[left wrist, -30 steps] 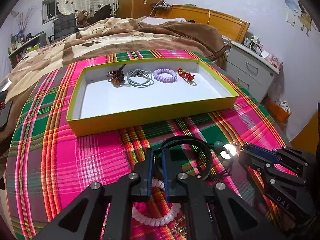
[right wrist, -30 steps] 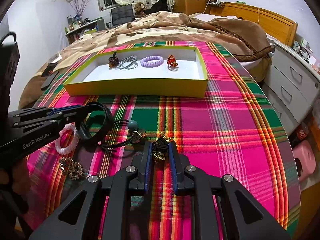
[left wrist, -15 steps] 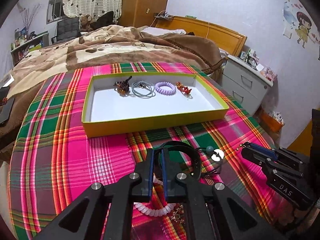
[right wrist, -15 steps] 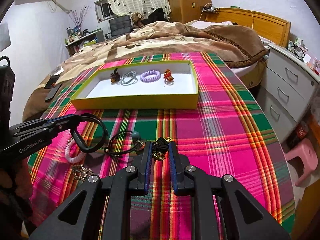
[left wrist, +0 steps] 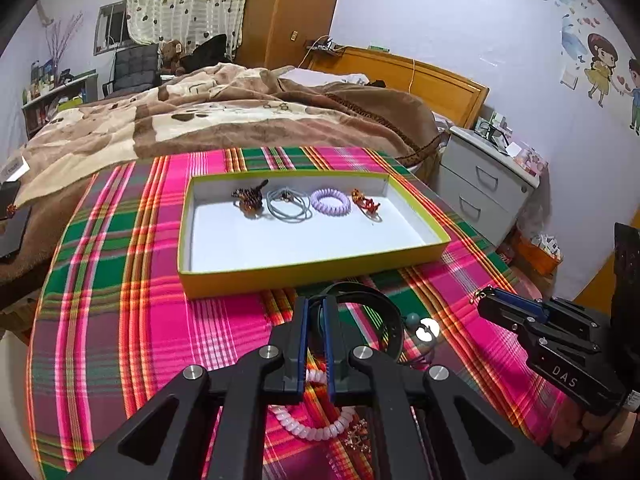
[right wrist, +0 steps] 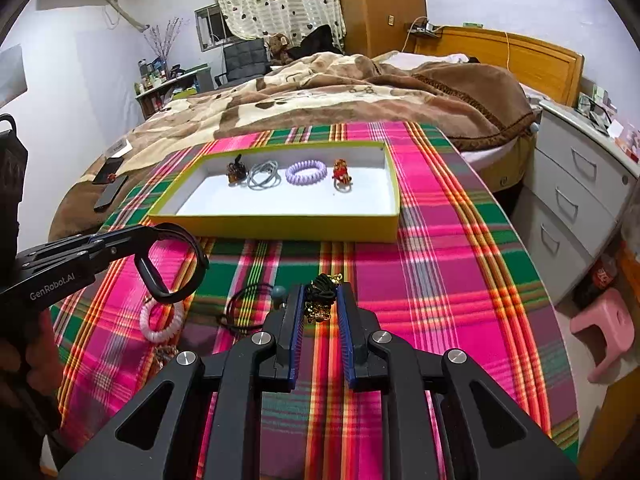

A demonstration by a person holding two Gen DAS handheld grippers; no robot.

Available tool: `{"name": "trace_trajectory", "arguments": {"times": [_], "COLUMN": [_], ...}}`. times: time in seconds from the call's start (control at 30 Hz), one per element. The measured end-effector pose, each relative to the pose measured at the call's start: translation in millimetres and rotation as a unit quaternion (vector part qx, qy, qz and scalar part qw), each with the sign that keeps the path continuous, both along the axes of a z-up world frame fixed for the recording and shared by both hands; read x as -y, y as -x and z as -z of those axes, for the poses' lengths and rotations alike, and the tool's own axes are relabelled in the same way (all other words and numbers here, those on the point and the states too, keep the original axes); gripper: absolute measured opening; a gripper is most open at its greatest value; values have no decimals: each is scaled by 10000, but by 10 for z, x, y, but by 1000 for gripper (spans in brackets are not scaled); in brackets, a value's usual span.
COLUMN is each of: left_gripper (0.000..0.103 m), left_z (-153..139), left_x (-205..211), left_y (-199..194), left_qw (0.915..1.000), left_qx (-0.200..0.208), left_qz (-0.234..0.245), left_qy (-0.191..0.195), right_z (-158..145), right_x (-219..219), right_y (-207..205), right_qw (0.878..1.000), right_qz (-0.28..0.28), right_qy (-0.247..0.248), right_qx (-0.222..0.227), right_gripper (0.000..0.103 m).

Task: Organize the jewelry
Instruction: 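Carry the black band and gold charm over the yellow box with both tools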

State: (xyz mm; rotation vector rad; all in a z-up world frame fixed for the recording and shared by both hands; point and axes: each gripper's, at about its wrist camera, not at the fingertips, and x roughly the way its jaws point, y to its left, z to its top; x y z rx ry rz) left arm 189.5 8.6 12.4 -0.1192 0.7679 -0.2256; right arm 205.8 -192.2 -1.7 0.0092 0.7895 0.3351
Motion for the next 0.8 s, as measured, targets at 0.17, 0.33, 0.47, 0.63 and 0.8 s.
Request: {"name": "trace_trajectory", "arguments": {"times": [0.17, 0.33, 0.47, 0.63, 0.8], "left_gripper": [6, 6, 6, 6, 6], "left_z": [-129, -190, -204, -199, -142], "left_x": [-62, -188, -297, -435, -540], "left_y": [-87, -263, -436, -673, -942], "left_qw": [9999, 9996, 9993, 9987, 9981], "left_qx": [141, 196, 198, 200, 141], "left_qz": [-60, -193, -322, -465, -580], "left_qy": [-26, 27, 4, -59, -175], "right_z": [-113, -194, -218, -187, -82], "right_x": [-27, -28, -39, -60, -108], "right_y": [-111, -333, -526, -814, -1106], "right_qw": [9998, 9996, 9996, 9996, 9997], "right_qz": [-42, -71, -108, -125, -164], "right_qy": [40, 10, 14, 69, 140], "right_qx": [182, 261, 270, 233, 60], "right_gripper": [17, 17, 17, 17, 17]}}
